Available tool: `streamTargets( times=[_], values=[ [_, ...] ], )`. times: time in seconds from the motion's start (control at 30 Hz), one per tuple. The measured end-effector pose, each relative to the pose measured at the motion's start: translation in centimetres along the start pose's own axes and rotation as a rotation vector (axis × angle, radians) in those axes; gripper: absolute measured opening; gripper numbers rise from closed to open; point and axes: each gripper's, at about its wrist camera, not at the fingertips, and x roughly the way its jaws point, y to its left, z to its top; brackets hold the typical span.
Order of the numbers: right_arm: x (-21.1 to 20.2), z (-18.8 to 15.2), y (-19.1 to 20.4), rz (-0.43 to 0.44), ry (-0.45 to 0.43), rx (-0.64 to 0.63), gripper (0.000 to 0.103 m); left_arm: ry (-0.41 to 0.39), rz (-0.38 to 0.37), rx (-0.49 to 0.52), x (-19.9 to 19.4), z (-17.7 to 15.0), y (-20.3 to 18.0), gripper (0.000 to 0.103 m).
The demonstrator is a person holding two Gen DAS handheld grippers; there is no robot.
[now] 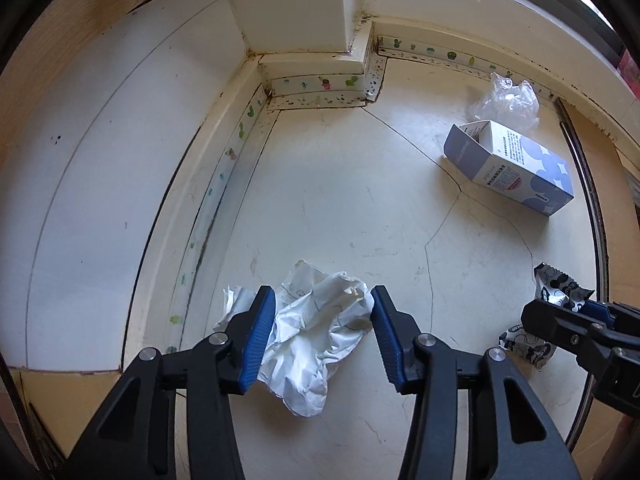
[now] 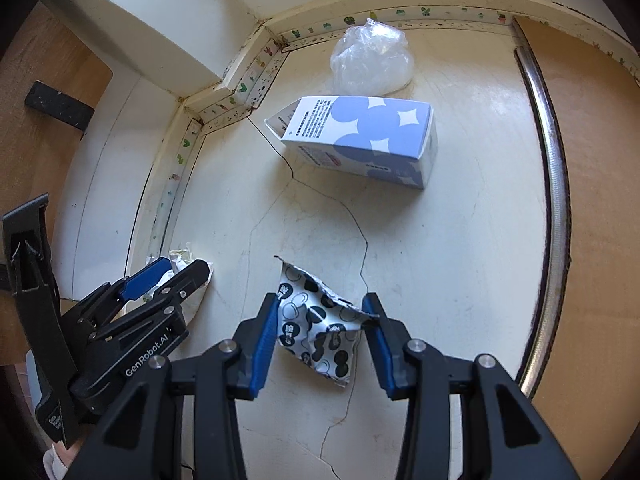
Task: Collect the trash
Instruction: 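Grasp the white tissues with the left tool while the right tool grasps the patterned wrapper, then carry the tissues and wrapper down over the floor trash bin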
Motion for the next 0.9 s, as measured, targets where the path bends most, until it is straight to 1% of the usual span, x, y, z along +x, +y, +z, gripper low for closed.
streamTargets(
  times=[0.13,0.2,0.23,0.27,0.3,0.47,0.67,0.9],
  values=[
    [-1.0,-1.2,-0.1,0.012,-0.005,0.007,0.042,-0.008,-0.03,-0.008,-0.6,-1.2,-0.6,0.042],
    [-1.3,-1.9,0.0,0.018,-0.006,0.01,0.042,-0.015,-0.045,-0.004,-1.2,-1.9,-1.0,0.038],
    [-1.6,-2.2,-0.1,0.021,-0.007,0.012,0.042,-0.02,-0.052,-0.003,-1.5,-2.3,-1.2,0.035],
    [-1.8,-2.6,0.0,0.025,-0.009,0.012,0.042,-0.019,-0.062,-0.003,-1.7,-2.6,-1.3,0.021],
    [-2.2,-3.1,0.1,0.028,-0.014,0.009,0.042,-0.019,-0.073,-0.007,-2.0,-2.9,-1.5,0.02],
    [-3.5,-4.9,0.7,0.035,-0.033,-0.002,0.042,-0.042,-0.105,0.012,-4.0,-4.9,-2.3,0.019],
    [-5.7,-7.6,1.3,0.042,-0.062,-0.016,0.042,-0.08,-0.143,0.04,-7.3,-7.9,-2.5,0.019],
    [-8.2,-12.0,2.0,0.041,-0.09,-0.029,0.042,-0.124,-0.2,0.068,-11.7,-12.3,-2.3,0.019]
  ],
)
